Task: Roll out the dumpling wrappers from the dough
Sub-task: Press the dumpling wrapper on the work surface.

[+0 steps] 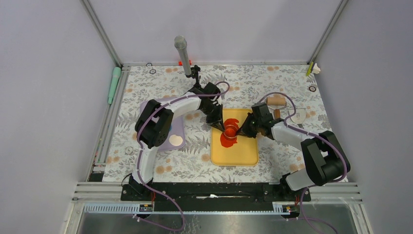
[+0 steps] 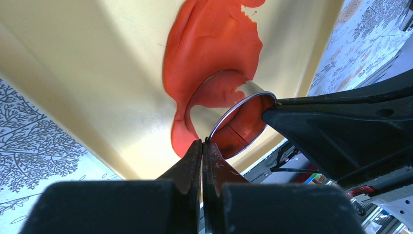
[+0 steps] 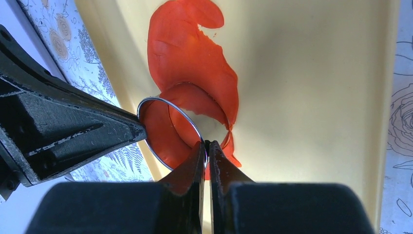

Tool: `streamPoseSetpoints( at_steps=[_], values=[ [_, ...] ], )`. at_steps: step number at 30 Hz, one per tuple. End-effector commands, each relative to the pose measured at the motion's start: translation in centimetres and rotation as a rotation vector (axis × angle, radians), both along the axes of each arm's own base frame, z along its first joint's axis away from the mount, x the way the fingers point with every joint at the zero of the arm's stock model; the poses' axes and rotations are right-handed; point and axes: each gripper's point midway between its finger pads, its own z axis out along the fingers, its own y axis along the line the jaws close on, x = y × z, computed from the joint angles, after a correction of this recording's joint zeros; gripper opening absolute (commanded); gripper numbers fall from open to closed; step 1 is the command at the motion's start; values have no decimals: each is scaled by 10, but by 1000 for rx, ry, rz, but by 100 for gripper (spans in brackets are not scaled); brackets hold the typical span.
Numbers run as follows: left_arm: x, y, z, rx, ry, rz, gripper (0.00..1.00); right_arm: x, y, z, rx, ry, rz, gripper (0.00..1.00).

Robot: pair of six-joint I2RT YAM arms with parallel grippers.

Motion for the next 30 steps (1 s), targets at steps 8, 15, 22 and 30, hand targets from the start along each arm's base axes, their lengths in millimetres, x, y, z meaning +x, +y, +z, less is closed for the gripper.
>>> streamPoseSetpoints(
  at_steps=[8,15,22,30],
  values=[
    [-6,78,-101,427,-32,1,0,-27,-20,-61,-181,243,-25,0],
    [-17,80,-103,438,-23,-22,0,-6,-37,-60,-267,187,-51,0],
    [-28,63,-100,408,-37,-41,0,28,-47,-56,-304,158,-52,0],
    [-16,53,-101,402,-41,-50,0,8,-48,-53,-255,187,-34,0]
  ],
)
